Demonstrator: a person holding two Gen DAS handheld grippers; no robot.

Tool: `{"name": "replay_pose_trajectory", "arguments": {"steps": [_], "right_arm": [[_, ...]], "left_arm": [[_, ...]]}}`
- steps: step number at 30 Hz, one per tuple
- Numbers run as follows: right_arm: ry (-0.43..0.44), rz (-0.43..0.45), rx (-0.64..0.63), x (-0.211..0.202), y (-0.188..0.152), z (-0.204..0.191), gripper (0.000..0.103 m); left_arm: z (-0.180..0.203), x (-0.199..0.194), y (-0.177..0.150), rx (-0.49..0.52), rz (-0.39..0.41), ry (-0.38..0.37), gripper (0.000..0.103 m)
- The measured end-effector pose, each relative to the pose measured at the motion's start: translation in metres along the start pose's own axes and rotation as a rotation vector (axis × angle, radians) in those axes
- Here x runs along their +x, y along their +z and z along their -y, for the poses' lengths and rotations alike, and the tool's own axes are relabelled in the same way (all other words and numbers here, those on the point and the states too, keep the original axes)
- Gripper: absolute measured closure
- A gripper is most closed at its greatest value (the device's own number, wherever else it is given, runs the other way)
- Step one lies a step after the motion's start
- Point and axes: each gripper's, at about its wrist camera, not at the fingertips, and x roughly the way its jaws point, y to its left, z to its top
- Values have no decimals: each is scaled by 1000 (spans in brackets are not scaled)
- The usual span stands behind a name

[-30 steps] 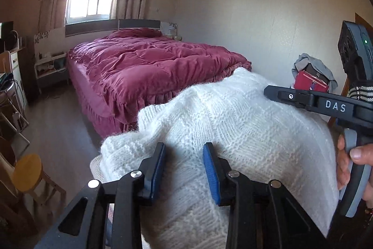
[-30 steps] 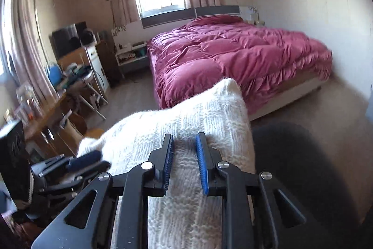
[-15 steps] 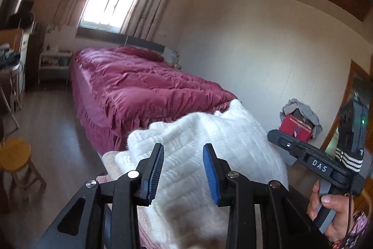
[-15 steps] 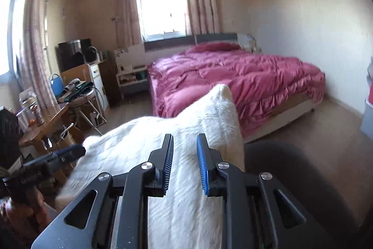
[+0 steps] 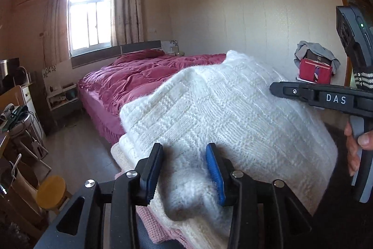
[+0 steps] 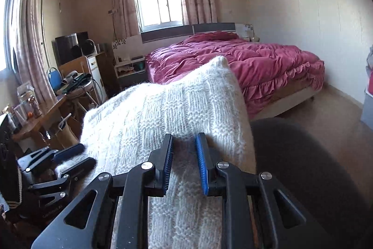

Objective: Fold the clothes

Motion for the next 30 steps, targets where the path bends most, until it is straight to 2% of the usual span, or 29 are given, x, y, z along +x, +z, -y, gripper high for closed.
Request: {"name": "replay_pose_trajectory", "arguments": {"steps": [2,4,5,6,8,11,17,20,25,30], "right_arm": [[22,6,37,-11,0,1,77],[50,28,86,-32,-3,2,57],[40,47,99,-46,-8,0,37],[19,60,101,-58,-14,-1,29],[-13,69,94,-79,-27,-5,28],[-51,41,81,-105,-56,-11,28],[-94,-16,102,-127,-111,-12,28],[-84,-39,119,-129,-131,-13,28],[-72,-65,84,-123,-147,-21,28],[-46,-87,62,-116,-155,-31,28]], "left_arm": [[1,-14,2,-46,3,11,62],[-2,-47,-2,-110,32,31,62],[-3,-64,-7,-143,47,41,62],[0,-79,-13,-171,58,47,61],[12,-104,-33,-210,71,43,59],[39,-117,-57,-200,34,47,59],[84,-108,-88,-146,-69,86,59],[88,-110,-93,-173,-104,114,59],[86,-121,-103,-250,-113,167,59],[86,-115,-112,-269,-154,260,59]]}}
